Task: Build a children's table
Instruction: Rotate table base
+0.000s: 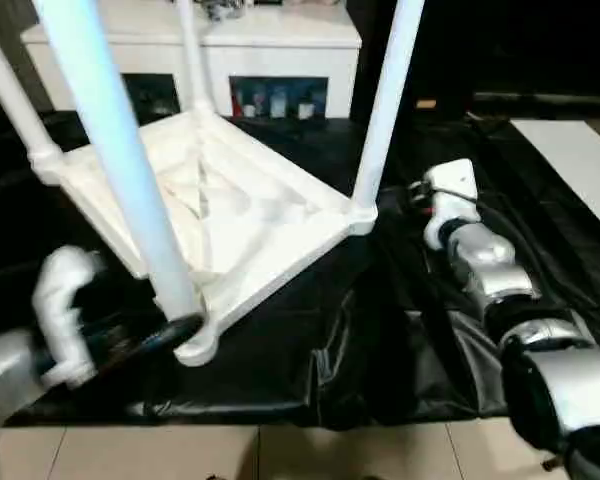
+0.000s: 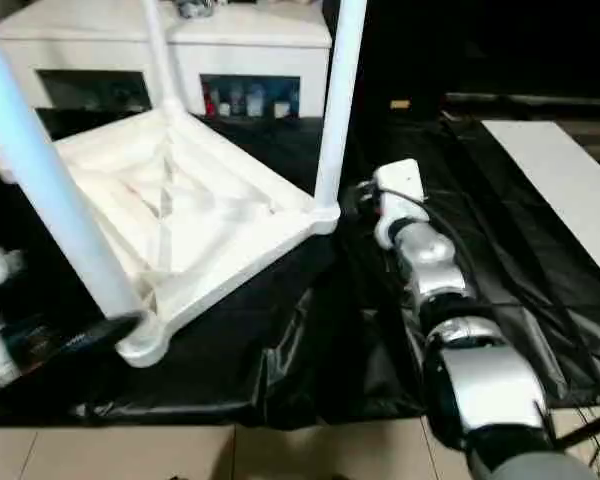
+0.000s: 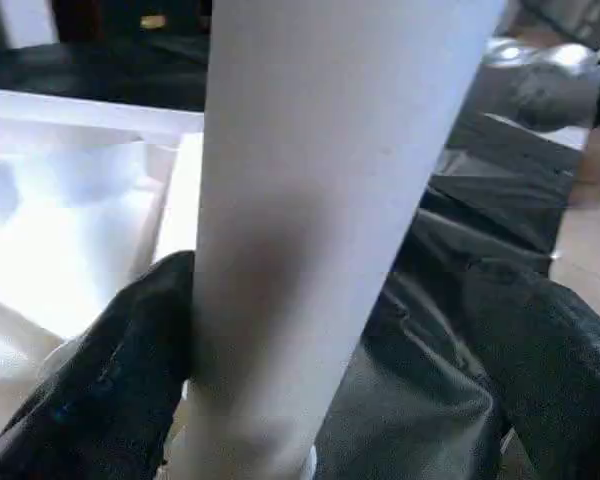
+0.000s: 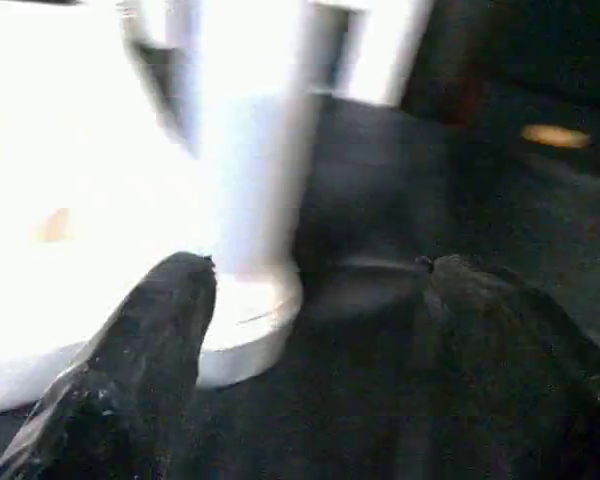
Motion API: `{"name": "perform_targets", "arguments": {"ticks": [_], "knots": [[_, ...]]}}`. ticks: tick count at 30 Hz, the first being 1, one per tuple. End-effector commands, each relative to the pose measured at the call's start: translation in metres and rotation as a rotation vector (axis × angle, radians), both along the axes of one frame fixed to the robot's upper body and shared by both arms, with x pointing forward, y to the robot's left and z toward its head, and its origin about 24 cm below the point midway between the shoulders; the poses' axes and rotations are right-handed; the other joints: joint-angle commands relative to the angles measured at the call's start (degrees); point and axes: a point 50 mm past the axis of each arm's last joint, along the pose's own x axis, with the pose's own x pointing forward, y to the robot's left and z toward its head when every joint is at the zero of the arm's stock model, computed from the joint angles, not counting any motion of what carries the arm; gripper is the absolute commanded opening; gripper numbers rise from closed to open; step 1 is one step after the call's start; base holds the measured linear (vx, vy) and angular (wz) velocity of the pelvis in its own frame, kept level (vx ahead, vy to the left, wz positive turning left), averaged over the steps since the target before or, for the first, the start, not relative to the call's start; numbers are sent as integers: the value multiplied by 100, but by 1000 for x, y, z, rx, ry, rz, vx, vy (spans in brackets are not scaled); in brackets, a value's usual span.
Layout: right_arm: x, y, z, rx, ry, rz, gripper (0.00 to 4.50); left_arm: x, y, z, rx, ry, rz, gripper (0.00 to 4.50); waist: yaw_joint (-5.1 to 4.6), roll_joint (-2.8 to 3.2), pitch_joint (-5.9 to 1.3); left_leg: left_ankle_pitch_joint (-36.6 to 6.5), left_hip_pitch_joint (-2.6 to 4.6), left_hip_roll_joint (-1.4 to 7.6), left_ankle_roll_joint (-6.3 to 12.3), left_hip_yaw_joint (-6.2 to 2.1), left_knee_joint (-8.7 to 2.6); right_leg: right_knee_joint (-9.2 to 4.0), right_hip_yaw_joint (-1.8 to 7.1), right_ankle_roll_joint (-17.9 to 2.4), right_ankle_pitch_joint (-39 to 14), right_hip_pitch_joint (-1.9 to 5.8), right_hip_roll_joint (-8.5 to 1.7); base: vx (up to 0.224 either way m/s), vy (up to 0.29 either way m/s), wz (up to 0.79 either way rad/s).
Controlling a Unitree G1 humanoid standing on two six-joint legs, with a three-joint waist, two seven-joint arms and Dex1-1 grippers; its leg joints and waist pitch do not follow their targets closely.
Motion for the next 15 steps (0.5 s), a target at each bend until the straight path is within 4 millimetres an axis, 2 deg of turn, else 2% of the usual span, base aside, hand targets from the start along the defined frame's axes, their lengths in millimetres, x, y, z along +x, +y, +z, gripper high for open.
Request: {"name": "perform_targets", "arguments": {"ticks": [1, 2, 3, 4, 6, 7, 11, 12, 13, 14, 15], "knots": [[-6, 1, -4, -13, 3, 89, 380, 5, -4, -4, 22, -2, -23, 446, 32, 101, -378, -1327, 91, 163, 170, -15, -423, -296, 195, -1494, -768, 291, -194, 0, 0, 0], [-7, 1, -4, -13, 3, 91, 380, 5, -4, -4, 22, -3, -23, 446, 40, 103, -376, -1321, 90, 169, 182, -12, -422, -295, 194, -1509, -761, 292, -194, 0, 0, 0], [-8, 1, -6, -16, 8, 107, 380, 7, -5, -4, 26, -6, -28, 446, 35, 150, -365, -1426, 104, 179, 154, -13, -435, -308, 185, -1540, -835, 276, -184, 0, 0, 0], [-13, 3, -13, -30, 31, 145, 380, 10, -10, -4, 21, -10, -43, 446, 41, 143, -374, -1520, 111, 180, 114, -18, -430, -293, 184, -1573, -899, 286, -190, 0, 0, 0], [-13, 3, -13, -30, 31, 145, 380, 10, -10, -4, 21, -10, -43, 446, 51, 140, -361, -1617, 116, 188, 84, -18, -435, -299, 192, -1569, -993, 277, -201, 0, 0, 0], [-13, 3, -13, -30, 31, 145, 380, 10, -10, -4, 21, -10, -43, 446, 41, 132, -351, -1730, 116, 184, 44, -25, -443, -318, 199, -1528, -1206, 274, -215, 0, 0, 0], [-13, 3, -13, -30, 31, 145, 380, 10, -10, -4, 21, -10, -43, 446, 25, 129, -337, -1915, 130, 175, -19, -36, -451, -356, 210, -1427, -1514, 253, -222, 0, 0, 0], [-21, 13, -31, -51, 91, 145, 380, 22, -35, 1, -17, -39, -127, 446, 21, 132, -343, -1904, 129, 175, -22, -40, -451, -354, 211, -1418, -1499, 253, -221, 0, 0, 0], [-21, 13, -31, -51, 91, 145, 380, 22, -35, 1, -17, -39, -127, 446, 64, 216, -336, -1959, 206, 173, -88, -29, -447, -392, 208, -1417, -1520, 188, -202, 0, 0, 0], [-23, 22, -40, -51, 118, 114, 380, 30, -56, 6, -42, -68, -193, 446, 70, 216, -340, -1994, 222, 184, -110, -21, -444, -388, 221, -1457, -1436, 177, -213, 0, 0, 0], [-26, 35, -48, -49, 145, 92, 380, 39, -85, 13, -65, -110, -281, 446, 89, 186, -345, -1989, 202, 176, -155, -28, -449, -371, 221, -1492, -1368, 203, -217, 0, 0, 0]]}}
